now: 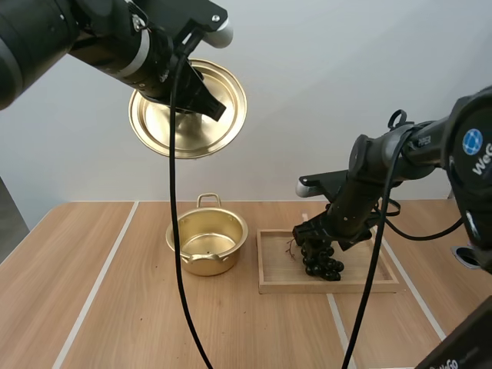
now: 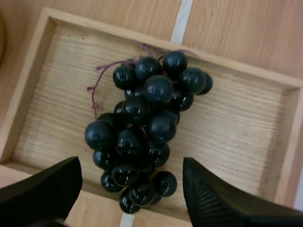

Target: Open the pot, put the grape inside, and close it

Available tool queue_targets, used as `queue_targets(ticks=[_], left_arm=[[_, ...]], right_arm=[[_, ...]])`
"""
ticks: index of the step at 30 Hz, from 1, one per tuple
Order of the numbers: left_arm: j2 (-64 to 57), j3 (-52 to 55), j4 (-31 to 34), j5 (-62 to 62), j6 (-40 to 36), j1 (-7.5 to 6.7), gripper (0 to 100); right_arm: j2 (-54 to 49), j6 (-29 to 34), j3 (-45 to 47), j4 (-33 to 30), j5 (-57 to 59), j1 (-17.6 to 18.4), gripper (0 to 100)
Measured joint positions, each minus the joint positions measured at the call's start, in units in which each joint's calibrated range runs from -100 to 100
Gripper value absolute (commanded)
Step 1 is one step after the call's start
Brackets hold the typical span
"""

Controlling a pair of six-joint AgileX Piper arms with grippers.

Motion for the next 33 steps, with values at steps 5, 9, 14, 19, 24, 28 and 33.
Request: queue_targets(ticks=[5,9,14,19,24,28,33], left_arm=[[-0.09,0.0,0.0,0.0,0.0,0.0,0],[-0.09,0.0,0.0,0.0,0.0,0.0,0],[-0.09,0.0,0.0,0.0,0.0,0.0,0],[-0.09,0.0,0.0,0.0,0.0,0.0,0],[-0.09,0.0,0.0,0.0,0.0,0.0,0],[-0.09,0.0,0.0,0.0,0.0,0.0,0],[-0.09,0.0,0.0,0.0,0.0,0.0,0]], right_arm=[[4.46,0.08,0.0,0.24,-2.18,0.0,100],[7.1,-0.27,0.0,0.61,-3.8,0.0,100],[10.48,-0.59,-0.79,1.25,-4.83,0.0,100],[12.43,-1.22,-2.25,2.7,-4.83,0.0,82],[12.97,-1.38,-2.39,4.19,-4.01,0.14,9],[12.97,-1.47,-2.39,4.58,-3.88,0.14,0],[12.97,-1.69,-2.44,4.58,-3.66,0.14,0]])
